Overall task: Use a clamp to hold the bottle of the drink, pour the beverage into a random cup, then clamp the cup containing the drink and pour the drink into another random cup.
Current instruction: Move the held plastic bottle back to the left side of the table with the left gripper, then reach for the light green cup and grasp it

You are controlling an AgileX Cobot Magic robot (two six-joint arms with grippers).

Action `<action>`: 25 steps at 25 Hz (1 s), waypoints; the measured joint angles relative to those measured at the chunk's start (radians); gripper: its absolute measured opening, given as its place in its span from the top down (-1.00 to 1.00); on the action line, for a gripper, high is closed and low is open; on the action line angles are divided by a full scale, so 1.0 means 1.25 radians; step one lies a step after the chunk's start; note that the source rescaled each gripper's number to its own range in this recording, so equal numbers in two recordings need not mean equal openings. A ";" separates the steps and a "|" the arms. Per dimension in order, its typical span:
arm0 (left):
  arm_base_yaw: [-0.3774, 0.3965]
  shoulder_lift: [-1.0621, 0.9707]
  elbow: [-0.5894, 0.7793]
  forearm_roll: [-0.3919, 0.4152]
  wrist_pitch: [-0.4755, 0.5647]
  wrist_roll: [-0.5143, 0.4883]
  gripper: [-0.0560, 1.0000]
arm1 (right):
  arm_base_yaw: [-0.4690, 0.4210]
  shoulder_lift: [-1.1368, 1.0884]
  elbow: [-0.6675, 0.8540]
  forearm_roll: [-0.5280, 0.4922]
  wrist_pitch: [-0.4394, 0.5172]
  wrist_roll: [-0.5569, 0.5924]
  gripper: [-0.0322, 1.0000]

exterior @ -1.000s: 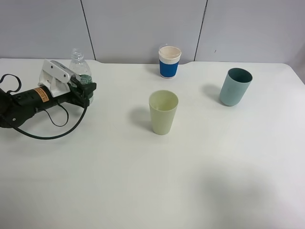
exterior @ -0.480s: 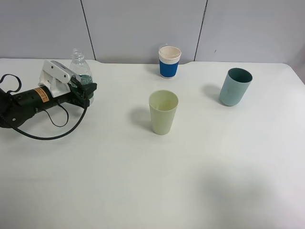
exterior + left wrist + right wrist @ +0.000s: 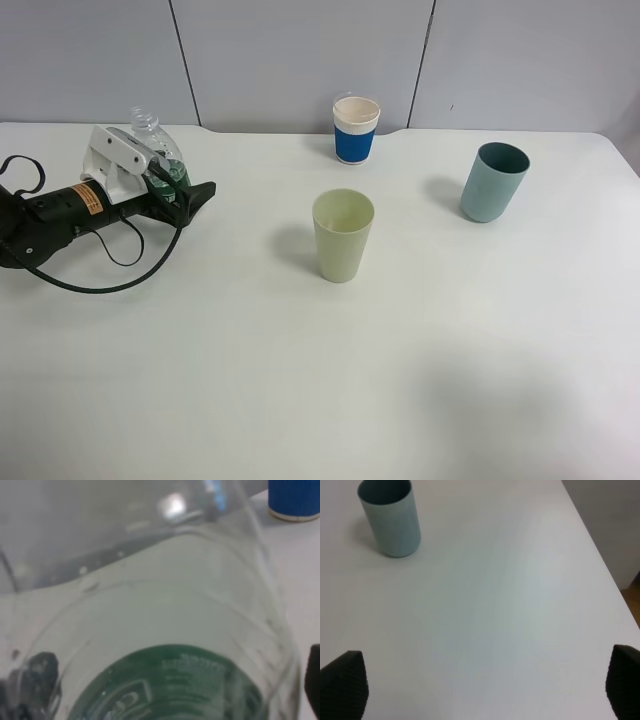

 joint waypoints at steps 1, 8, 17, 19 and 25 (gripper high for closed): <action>0.000 0.000 0.001 0.000 0.000 -0.005 -0.97 | 0.000 0.000 0.000 0.000 0.000 0.000 -1.00; 0.000 -0.066 0.088 -0.020 0.000 -0.015 -0.98 | 0.000 0.000 0.000 0.000 0.000 0.000 -1.00; 0.000 -0.216 0.276 -0.136 0.000 0.016 -0.99 | 0.000 0.000 0.000 0.000 0.000 0.000 -1.00; 0.000 -0.266 0.309 -0.165 0.000 0.019 -0.99 | 0.000 0.000 0.000 0.000 0.000 0.000 -1.00; 0.000 -0.467 0.368 -0.245 0.028 0.025 -0.99 | 0.000 0.000 0.000 0.000 0.000 0.000 -1.00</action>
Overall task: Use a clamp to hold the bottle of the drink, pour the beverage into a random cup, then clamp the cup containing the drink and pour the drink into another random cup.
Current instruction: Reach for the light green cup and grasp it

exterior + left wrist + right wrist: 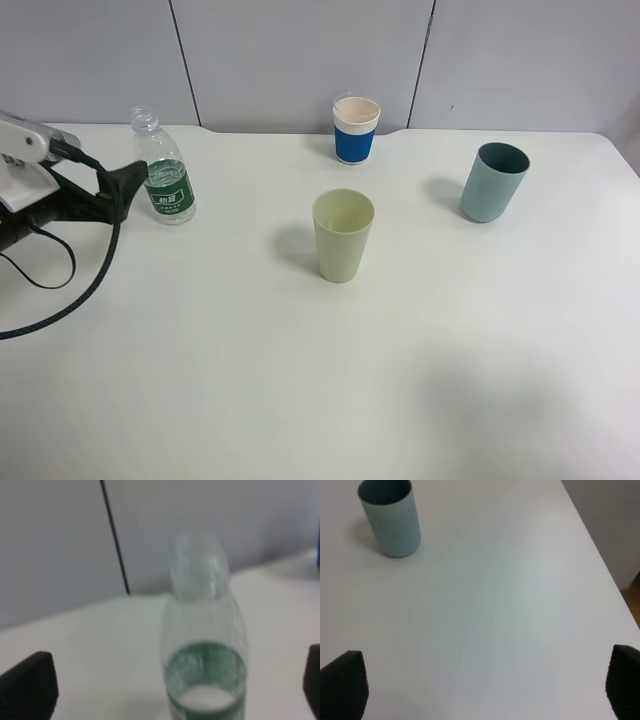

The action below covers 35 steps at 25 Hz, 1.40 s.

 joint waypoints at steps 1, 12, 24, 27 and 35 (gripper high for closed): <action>0.000 -0.042 0.001 -0.003 0.028 0.000 -0.99 | 0.000 0.000 0.000 0.000 0.000 0.000 -1.00; 0.000 -0.469 -0.021 -0.048 0.438 -0.003 -1.00 | 0.000 0.000 0.000 0.000 0.000 0.000 -1.00; 0.000 -0.875 -0.145 -0.181 1.017 -0.004 -1.00 | 0.000 0.000 0.000 0.000 0.000 0.000 -1.00; 0.000 -0.947 -0.169 -0.205 1.119 -0.004 -1.00 | 0.000 0.000 0.000 0.000 0.000 0.000 -1.00; 0.000 -1.060 -0.227 -0.233 1.352 -0.004 -1.00 | 0.000 0.000 0.000 0.000 0.000 0.000 -1.00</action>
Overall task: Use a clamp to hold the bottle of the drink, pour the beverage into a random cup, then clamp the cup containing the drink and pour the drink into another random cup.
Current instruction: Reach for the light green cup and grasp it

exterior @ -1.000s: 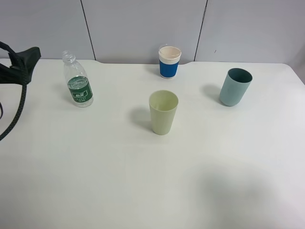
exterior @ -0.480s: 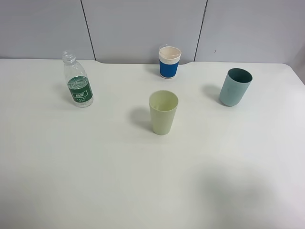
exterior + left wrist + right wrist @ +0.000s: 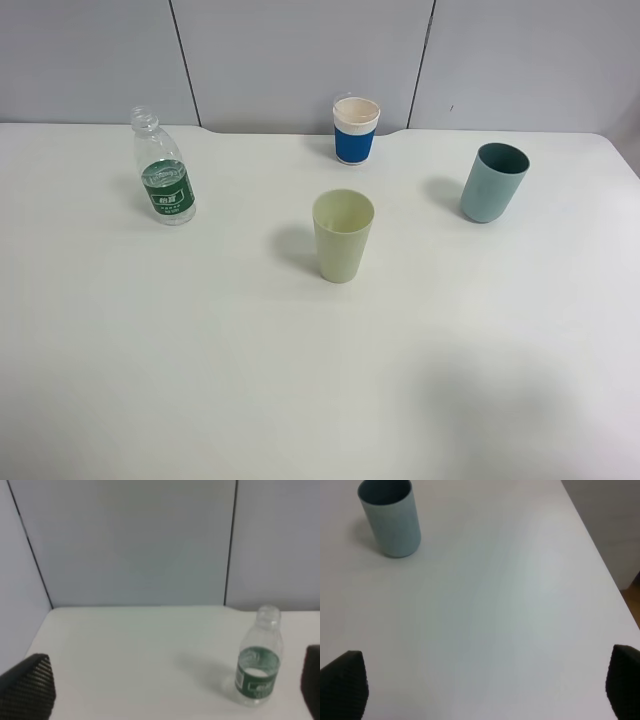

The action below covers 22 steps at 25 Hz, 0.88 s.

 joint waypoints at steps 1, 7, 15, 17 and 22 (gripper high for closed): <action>0.000 -0.013 -0.002 -0.002 0.021 0.000 -1.00 | 0.000 0.000 0.000 0.000 0.000 0.000 -1.00; 0.000 -0.097 -0.002 -0.002 0.140 0.000 -1.00 | 0.000 0.000 0.000 0.000 0.000 0.000 -1.00; 0.000 -0.198 -0.004 -0.015 0.293 -0.002 -1.00 | 0.000 0.000 0.000 0.000 0.000 0.000 -1.00; 0.000 -0.212 -0.004 -0.023 0.327 -0.002 -1.00 | 0.000 0.000 0.000 0.000 0.000 0.000 -1.00; 0.000 -0.213 0.010 -0.030 0.386 -0.002 -1.00 | 0.000 0.000 0.000 0.000 0.000 0.000 -1.00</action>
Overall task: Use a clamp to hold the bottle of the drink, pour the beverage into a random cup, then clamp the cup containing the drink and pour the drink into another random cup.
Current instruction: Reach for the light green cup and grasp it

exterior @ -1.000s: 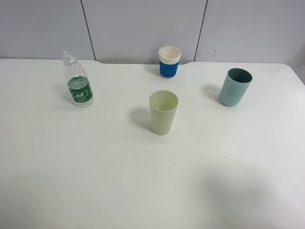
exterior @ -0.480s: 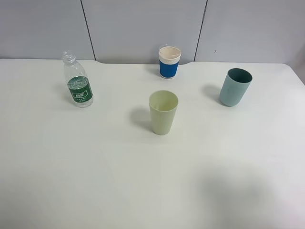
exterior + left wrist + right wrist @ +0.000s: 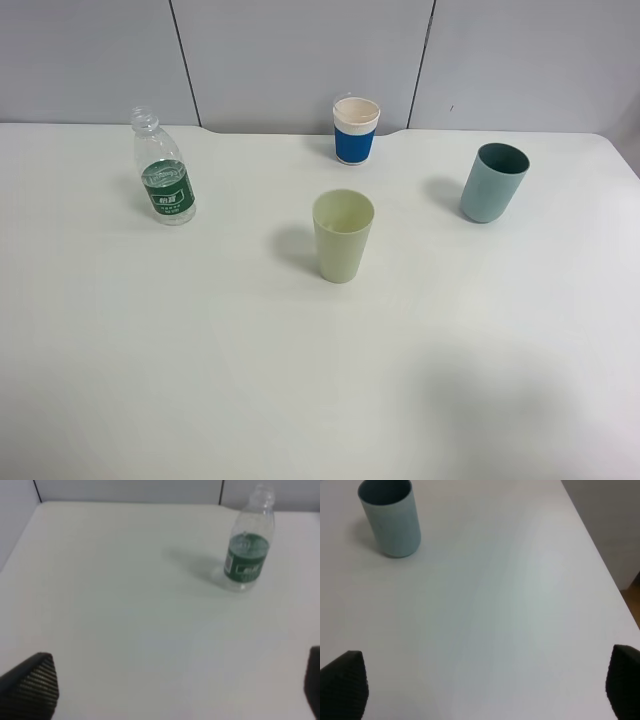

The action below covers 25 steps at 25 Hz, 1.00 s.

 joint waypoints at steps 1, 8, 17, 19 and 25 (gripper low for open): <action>0.000 0.000 0.008 -0.005 0.002 0.000 -1.00 | 0.000 0.000 0.000 0.000 0.000 0.000 -1.00; 0.000 0.000 0.039 -0.010 0.039 0.000 -1.00 | 0.000 0.000 0.000 0.000 0.000 0.000 -1.00; -0.004 0.000 0.039 -0.010 0.039 0.000 -1.00 | 0.000 0.000 0.000 0.000 0.000 0.000 -1.00; -0.022 0.000 0.039 -0.010 0.039 0.000 -1.00 | 0.000 0.000 0.000 0.000 0.000 0.000 -1.00; -0.040 0.000 0.039 -0.010 0.039 0.000 -1.00 | 0.000 0.000 0.000 0.000 0.000 0.000 -1.00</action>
